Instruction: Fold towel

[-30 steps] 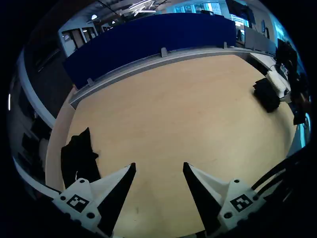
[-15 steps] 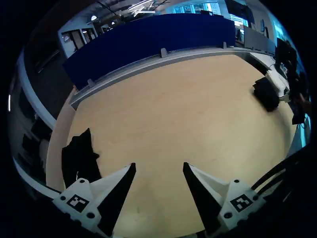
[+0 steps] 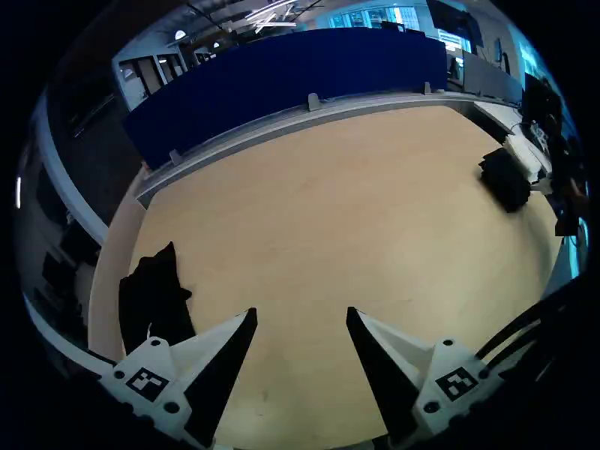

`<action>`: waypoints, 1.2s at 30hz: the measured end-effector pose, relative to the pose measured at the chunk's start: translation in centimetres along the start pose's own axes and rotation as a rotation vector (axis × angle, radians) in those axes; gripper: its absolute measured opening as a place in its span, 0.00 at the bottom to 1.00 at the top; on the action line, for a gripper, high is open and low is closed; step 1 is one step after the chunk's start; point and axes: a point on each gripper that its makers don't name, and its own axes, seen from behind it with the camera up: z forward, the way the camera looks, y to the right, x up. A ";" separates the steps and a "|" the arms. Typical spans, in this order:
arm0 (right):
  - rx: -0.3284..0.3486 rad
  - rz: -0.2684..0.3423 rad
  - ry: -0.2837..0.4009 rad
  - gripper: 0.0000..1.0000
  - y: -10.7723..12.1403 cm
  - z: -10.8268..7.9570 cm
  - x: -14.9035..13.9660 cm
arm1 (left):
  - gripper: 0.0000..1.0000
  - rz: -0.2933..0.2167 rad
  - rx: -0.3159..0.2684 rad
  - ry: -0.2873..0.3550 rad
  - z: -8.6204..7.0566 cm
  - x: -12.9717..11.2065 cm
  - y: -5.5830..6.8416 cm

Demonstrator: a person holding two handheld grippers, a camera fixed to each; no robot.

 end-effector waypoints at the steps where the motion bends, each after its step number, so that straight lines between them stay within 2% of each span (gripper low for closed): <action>1: -0.005 0.002 0.004 0.60 0.1 -0.2 0.0 | 0.88 0.000 0.000 0.001 0.0 0.0 -0.1; 5: -0.016 0.004 0.019 0.80 0.0 -1.1 -0.1 | 0.88 -0.004 0.001 0.004 0.0 -0.1 -0.3; 11: -0.010 -0.001 0.031 1.00 -0.7 -1.8 -0.4 | 0.88 -0.011 -0.003 0.016 0.3 0.0 -0.4; 19: 0.001 0.013 0.088 1.00 -2.2 -2.5 0.9 | 0.88 -0.025 -0.004 0.035 0.8 0.2 -0.9; 24: 0.005 0.027 0.152 1.00 -3.0 -3.0 2.6 | 0.88 -0.047 -0.009 0.057 1.2 0.5 -1.3; 27: 0.021 0.044 0.212 1.00 -4.0 -3.7 4.1 | 0.88 -0.065 -0.010 0.074 1.5 0.7 -1.6; 36: 0.078 0.096 0.479 1.00 -8.2 -7.9 10.8 | 0.88 -0.129 -0.007 0.161 2.4 2.4 -2.6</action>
